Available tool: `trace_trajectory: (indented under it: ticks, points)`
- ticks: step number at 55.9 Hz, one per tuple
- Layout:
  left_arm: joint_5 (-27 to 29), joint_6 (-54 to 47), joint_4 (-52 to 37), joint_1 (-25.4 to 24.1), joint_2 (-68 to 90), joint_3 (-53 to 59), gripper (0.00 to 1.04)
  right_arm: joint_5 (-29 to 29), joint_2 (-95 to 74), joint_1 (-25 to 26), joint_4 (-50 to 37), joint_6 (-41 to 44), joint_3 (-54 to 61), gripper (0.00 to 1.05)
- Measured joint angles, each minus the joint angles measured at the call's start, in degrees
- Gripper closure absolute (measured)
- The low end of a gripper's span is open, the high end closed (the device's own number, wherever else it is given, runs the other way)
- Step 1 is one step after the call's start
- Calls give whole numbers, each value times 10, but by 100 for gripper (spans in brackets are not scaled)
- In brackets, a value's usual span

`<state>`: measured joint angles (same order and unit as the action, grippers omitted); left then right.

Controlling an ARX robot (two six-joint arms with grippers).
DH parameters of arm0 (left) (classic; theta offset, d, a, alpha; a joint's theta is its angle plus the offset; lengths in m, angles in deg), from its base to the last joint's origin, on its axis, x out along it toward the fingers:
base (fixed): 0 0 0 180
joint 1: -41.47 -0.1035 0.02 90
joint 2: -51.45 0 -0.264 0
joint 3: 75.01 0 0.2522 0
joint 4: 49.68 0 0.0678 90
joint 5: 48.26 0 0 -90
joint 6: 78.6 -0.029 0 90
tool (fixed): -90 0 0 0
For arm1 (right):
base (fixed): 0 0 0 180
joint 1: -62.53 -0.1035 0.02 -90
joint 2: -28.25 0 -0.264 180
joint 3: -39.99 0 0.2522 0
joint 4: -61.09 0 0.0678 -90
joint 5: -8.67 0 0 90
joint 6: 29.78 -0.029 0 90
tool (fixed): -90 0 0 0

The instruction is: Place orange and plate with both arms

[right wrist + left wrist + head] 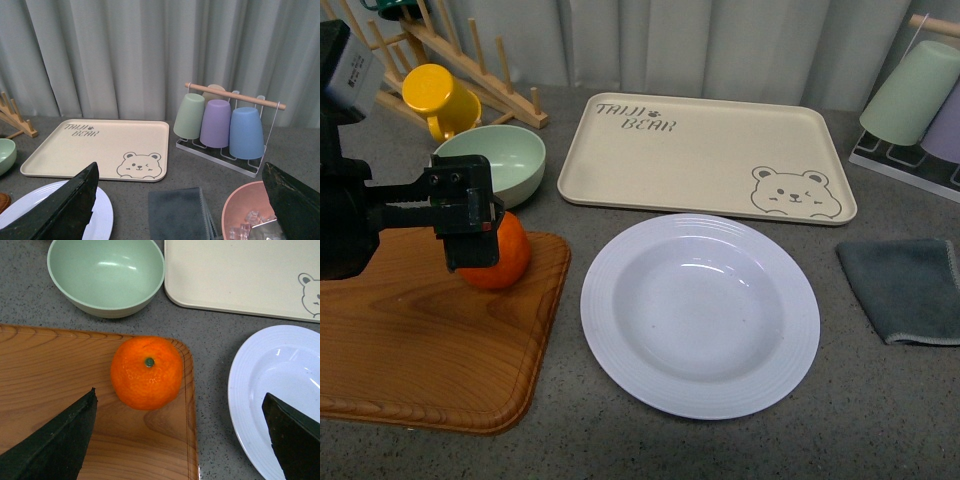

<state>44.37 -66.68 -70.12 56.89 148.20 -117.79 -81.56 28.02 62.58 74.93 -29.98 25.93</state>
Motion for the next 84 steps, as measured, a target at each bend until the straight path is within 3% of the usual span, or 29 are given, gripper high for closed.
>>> trace_trajectory:
  ticks: [57,67,84]
  points:
    - [-28,13,21,-34,212,-145,6,0,0,0,0,0,0,9]
    - [-30,20,20,-34,213,-145,34,0,0,0,0,0,0,9]
    - [-34,53,25,-15,166,-135,39,0,0,0,0,0,0,9]
